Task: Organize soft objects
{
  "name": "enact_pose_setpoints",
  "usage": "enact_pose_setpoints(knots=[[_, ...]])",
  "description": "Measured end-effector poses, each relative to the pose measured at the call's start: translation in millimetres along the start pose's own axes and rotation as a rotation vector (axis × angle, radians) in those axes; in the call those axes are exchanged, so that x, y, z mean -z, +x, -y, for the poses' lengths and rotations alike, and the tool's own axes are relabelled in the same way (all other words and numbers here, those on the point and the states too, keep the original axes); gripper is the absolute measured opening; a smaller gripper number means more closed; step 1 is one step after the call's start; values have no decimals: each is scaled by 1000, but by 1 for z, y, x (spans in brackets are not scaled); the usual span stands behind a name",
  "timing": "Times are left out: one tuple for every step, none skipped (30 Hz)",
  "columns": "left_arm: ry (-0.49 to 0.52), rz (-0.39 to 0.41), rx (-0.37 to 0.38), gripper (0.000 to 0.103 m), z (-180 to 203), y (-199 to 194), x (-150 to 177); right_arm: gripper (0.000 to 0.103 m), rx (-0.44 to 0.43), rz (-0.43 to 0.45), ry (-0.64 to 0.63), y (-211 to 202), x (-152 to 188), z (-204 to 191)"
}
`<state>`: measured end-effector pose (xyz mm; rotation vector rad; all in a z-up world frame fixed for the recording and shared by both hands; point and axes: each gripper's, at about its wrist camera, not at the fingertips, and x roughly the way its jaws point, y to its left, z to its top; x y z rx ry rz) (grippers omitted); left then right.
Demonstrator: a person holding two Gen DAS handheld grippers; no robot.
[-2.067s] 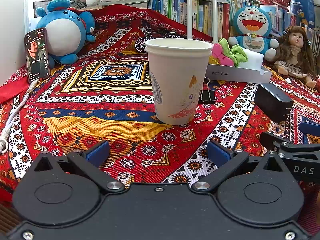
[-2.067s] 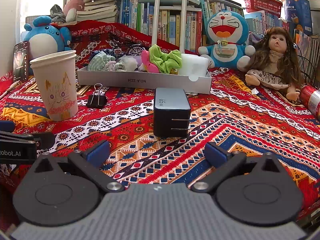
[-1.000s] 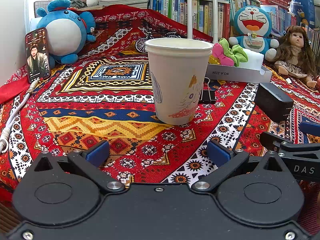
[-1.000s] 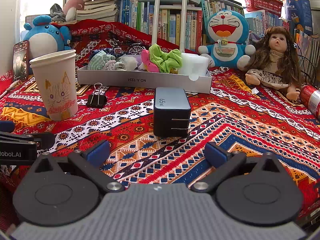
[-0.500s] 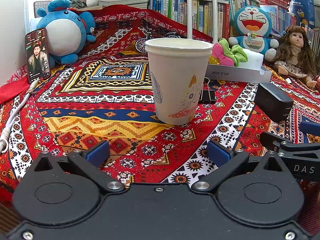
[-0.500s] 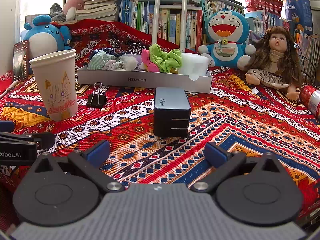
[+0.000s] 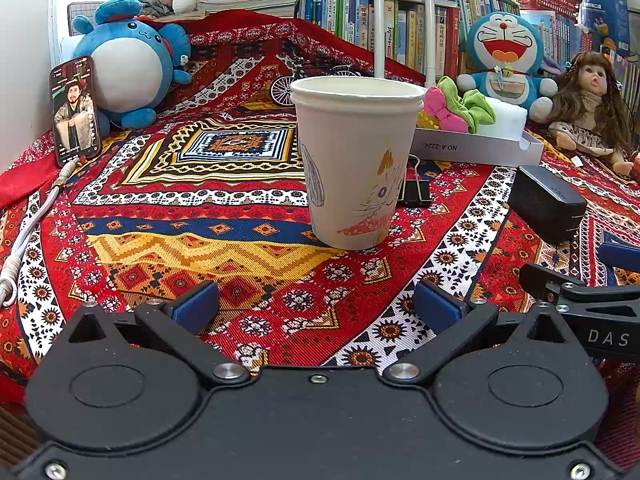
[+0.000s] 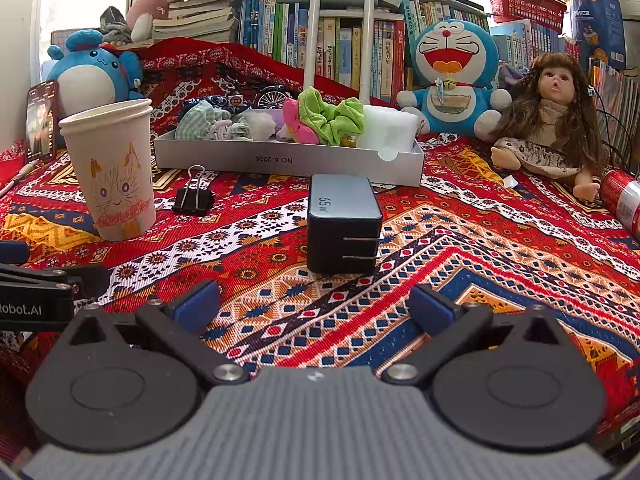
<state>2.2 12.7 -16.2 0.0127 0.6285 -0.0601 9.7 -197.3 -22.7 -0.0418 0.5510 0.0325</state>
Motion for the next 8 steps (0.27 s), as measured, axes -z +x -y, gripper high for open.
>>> enact_pose_setpoints(knots=[[0,0,0,103,0,0,0,103,0,0,0,0,0,0],[0,0,0,103,0,0,0,103,0,0,0,0,0,0],[1,0,0,103,0,0,0,103,0,0,0,0,0,0],[0,0,0,103,0,0,0,103,0,0,0,0,0,0],[0,0,0,103,0,0,0,103,0,0,0,0,0,0],[1,1,1,103,0,0,0,103,0,0,0,0,0,0],[2,1,1,103,0,0,0,103,0,0,0,0,0,0],[3,2,3,103,0,0,0,103,0,1,0,0,0,0]])
